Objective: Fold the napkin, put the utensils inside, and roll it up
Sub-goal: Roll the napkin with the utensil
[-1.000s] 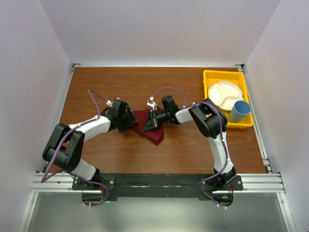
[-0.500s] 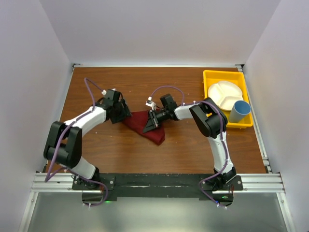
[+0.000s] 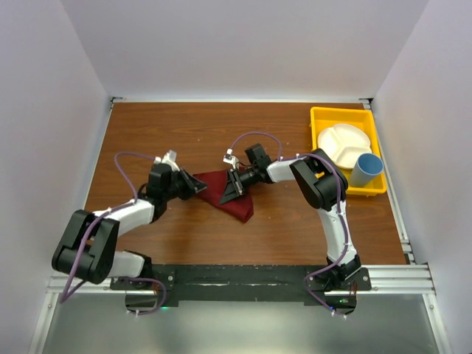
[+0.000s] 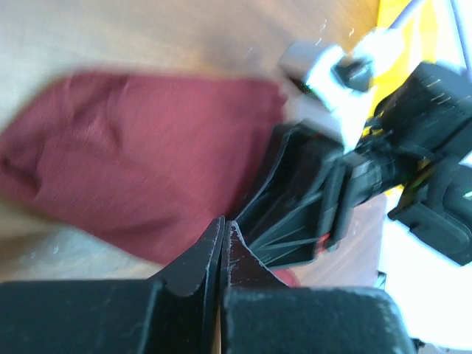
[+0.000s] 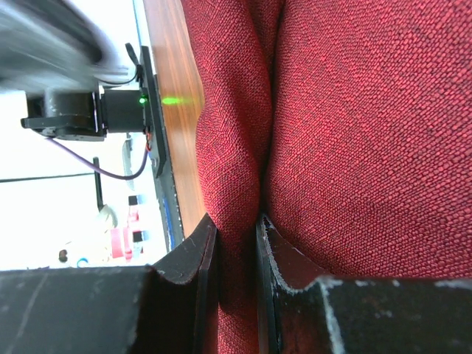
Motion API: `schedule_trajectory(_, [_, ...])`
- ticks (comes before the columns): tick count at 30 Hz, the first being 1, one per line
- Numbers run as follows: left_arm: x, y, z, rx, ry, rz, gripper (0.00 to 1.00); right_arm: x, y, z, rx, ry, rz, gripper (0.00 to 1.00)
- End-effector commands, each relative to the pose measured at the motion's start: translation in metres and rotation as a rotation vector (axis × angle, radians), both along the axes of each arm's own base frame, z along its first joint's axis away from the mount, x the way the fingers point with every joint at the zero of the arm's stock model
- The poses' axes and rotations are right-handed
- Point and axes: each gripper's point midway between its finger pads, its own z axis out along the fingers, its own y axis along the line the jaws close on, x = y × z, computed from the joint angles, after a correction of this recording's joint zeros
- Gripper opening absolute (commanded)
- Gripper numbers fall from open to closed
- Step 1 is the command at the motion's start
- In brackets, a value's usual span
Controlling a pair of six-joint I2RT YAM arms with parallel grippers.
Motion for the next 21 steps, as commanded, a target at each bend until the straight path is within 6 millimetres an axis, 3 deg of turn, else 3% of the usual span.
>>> schedule_trajectory(1, [0.005,-0.011,0.012,-0.2,-0.124,0.014,0.0,-0.008,-0.017,-0.034,-0.162,0.04,-0.045,0.0])
schedule_trajectory(2, [0.01,-0.008,0.018,-0.222,-0.182,0.021,0.0,-0.008,-0.016,-0.033,-0.16,0.036,-0.043,0.0])
schedule_trajectory(4, [0.01,0.0,-0.004,-0.206,-0.153,0.044,0.0,-0.008,-0.017,-0.031,-0.161,0.037,-0.043,0.0])
schedule_trajectory(5, [0.018,0.005,0.003,-0.217,-0.207,0.056,0.0,-0.01,-0.018,-0.031,-0.162,0.037,-0.04,0.0])
schedule_trajectory(6, [0.022,0.005,-0.006,-0.21,-0.189,0.053,0.0,-0.01,-0.019,-0.031,-0.165,0.036,-0.037,0.0])
schedule_trajectory(8, [0.032,0.013,-0.006,-0.209,-0.216,0.074,0.0,-0.011,-0.02,-0.03,-0.167,0.035,-0.034,0.0])
schedule_trajectory(10, [0.041,0.024,-0.025,-0.165,-0.157,0.108,0.0,-0.012,-0.02,-0.029,-0.168,0.033,-0.029,0.0])
schedule_trajectory(18, [0.034,0.066,-0.067,-0.027,-0.005,0.199,0.0,-0.011,-0.019,-0.026,-0.164,0.025,-0.027,0.0])
schedule_trajectory(21, [0.034,0.07,-0.066,-0.008,-0.029,0.177,0.0,-0.009,-0.019,-0.024,-0.16,0.025,-0.031,0.0])
